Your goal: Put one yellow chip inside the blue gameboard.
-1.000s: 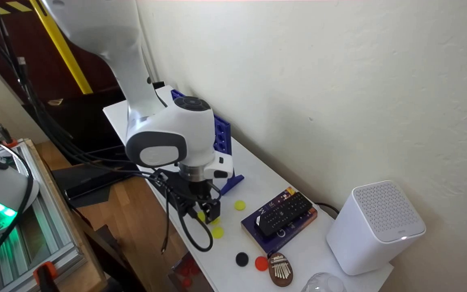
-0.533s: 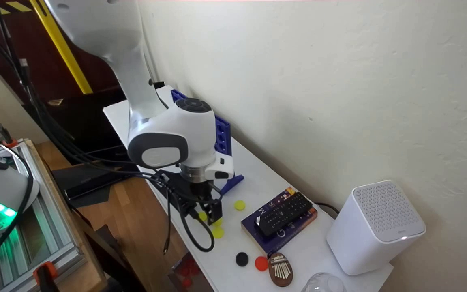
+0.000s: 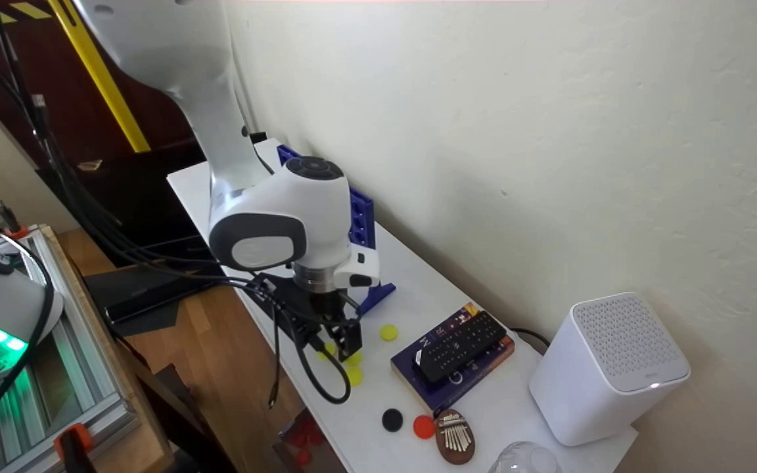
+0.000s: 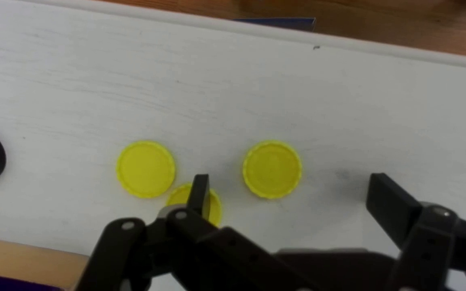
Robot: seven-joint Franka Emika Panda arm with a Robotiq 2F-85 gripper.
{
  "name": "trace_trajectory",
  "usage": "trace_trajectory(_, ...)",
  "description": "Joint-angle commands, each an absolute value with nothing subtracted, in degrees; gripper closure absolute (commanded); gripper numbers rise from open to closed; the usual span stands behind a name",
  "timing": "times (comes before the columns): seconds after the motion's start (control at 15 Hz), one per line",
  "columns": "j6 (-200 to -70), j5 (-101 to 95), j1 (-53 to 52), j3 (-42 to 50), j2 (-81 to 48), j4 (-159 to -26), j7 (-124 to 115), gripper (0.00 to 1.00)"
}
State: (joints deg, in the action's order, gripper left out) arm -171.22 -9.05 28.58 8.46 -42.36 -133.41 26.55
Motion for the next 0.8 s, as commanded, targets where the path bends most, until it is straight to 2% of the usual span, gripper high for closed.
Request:
trace_trajectory(0.0, -171.1, -10.7, 28.5, 8.2, -41.6, -134.2, 26.4, 0.01)
trace_trajectory(0.73, -169.9, -10.7, 26.6, 8.7, -42.2, -133.7, 25.8, 0.00)
